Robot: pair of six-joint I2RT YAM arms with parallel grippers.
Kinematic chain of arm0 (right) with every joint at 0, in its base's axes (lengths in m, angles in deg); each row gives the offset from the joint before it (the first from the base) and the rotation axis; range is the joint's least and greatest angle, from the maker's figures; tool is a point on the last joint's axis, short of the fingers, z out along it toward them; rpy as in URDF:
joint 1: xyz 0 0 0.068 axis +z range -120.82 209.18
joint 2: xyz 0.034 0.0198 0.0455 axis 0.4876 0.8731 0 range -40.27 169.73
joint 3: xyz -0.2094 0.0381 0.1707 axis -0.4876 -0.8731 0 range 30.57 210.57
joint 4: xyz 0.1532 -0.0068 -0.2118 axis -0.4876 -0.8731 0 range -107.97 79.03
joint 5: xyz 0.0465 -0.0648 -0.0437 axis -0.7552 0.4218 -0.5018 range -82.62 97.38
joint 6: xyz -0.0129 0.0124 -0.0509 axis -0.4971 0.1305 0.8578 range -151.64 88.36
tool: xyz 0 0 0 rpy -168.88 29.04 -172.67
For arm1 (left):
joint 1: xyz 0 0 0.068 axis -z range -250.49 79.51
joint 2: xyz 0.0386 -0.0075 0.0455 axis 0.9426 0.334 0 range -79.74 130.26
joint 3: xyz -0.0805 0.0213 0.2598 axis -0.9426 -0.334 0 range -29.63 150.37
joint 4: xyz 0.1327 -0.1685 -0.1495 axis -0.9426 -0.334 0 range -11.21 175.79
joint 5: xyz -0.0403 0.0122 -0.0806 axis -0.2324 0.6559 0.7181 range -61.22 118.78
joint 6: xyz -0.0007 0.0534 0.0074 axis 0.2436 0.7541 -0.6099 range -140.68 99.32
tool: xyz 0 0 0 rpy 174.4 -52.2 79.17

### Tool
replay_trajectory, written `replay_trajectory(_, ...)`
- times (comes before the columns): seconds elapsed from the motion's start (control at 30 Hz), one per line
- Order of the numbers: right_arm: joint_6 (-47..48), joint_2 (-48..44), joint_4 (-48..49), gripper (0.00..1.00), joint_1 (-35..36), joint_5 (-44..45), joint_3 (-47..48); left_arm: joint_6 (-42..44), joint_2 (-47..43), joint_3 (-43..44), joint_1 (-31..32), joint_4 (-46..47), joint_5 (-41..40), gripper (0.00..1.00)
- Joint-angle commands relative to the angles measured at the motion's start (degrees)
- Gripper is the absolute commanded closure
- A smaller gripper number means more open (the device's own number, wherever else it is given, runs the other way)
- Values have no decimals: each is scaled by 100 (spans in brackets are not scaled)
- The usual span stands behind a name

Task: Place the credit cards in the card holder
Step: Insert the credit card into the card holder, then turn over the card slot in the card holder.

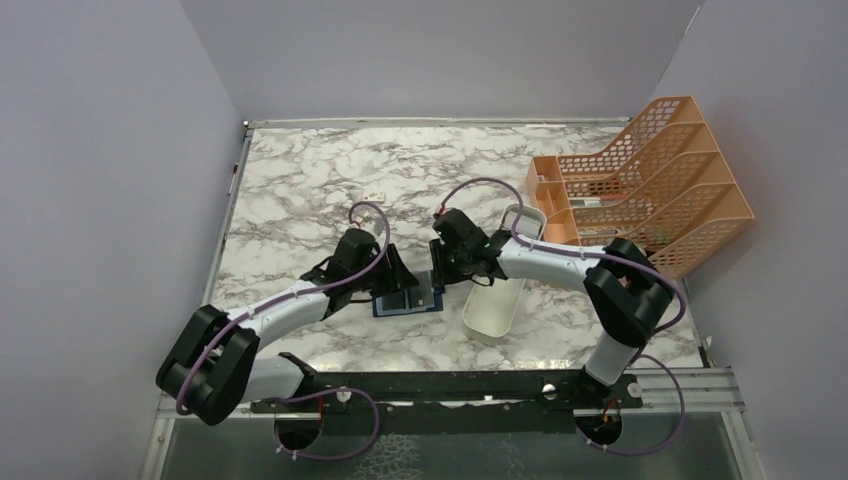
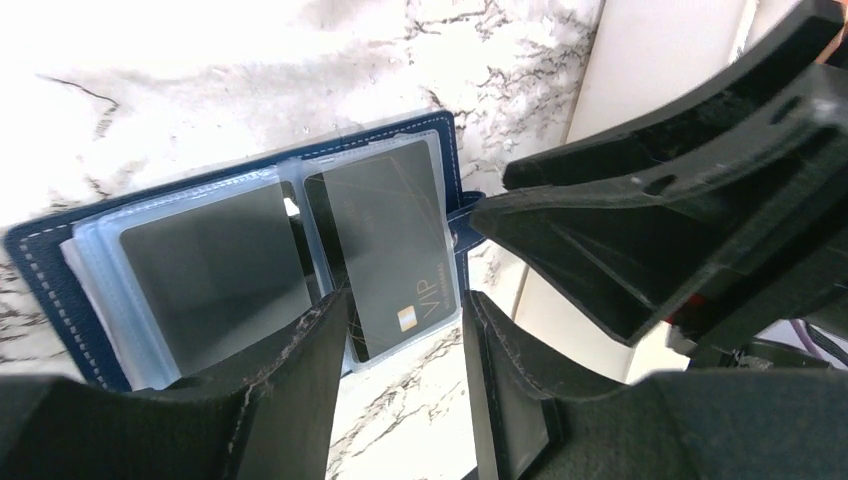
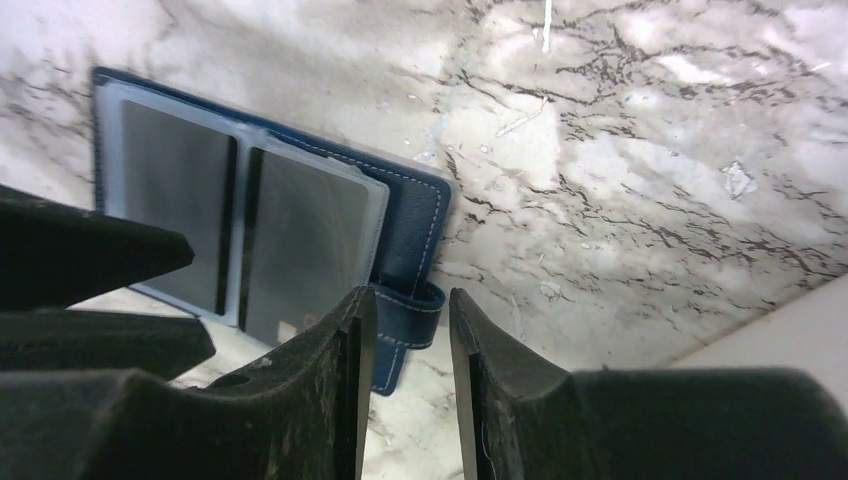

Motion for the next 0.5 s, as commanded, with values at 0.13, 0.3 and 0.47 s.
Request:
replay_trajectory(0.13,-188,-614,-73,62,32,-101,184,317,-448,272,-173,-1107,-815,48)
replay_trajectory(0.3,-224,-568,177,65,128,-369,171,451,-656,172,-636,-1378,-814,48)
replay_trajectory(0.47,-188,-190,467,72,302,-752,350,559,-753,-83,-1205,-1316,-379,45)
